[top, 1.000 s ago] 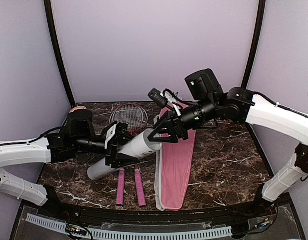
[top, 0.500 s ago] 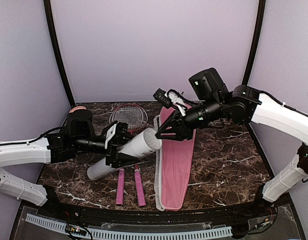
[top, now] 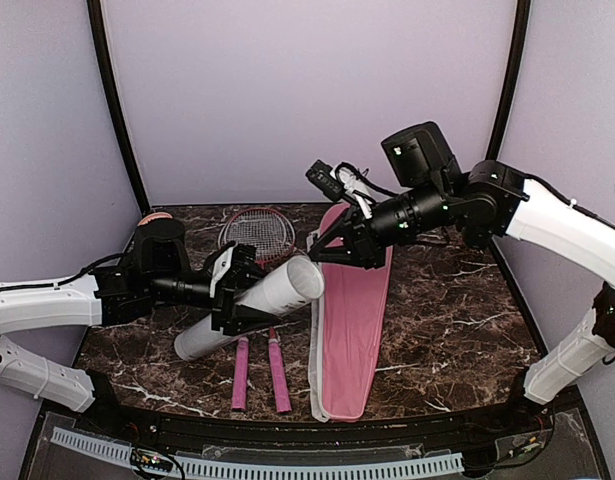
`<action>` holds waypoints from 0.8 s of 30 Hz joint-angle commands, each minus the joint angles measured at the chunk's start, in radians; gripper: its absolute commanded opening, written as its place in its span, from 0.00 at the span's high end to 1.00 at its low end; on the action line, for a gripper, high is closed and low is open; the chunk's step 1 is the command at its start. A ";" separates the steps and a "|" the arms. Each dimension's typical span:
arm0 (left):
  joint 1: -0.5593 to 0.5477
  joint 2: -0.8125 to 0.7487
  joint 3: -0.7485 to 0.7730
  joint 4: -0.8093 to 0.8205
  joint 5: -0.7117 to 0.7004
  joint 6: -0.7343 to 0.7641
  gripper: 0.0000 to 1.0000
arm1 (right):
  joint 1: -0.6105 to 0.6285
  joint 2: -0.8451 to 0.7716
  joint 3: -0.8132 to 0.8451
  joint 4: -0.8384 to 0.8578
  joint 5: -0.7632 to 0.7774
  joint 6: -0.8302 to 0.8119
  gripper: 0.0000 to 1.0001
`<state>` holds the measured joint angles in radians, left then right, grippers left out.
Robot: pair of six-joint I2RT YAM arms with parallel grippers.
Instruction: Pack up the badminton gear
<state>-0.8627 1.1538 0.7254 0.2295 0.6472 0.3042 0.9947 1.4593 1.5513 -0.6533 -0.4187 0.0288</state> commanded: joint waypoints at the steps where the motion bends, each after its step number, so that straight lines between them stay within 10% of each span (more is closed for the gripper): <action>1: -0.013 0.024 -0.012 -0.007 0.062 -0.044 0.46 | 0.001 0.021 0.018 0.011 -0.030 -0.013 0.89; 24: -0.013 0.021 -0.017 0.010 0.052 -0.050 0.46 | 0.051 0.112 -0.017 -0.002 0.000 -0.036 1.00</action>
<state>-0.8623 1.1530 0.7254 0.2295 0.6449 0.3027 1.0019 1.4918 1.5574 -0.6453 -0.4427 0.0013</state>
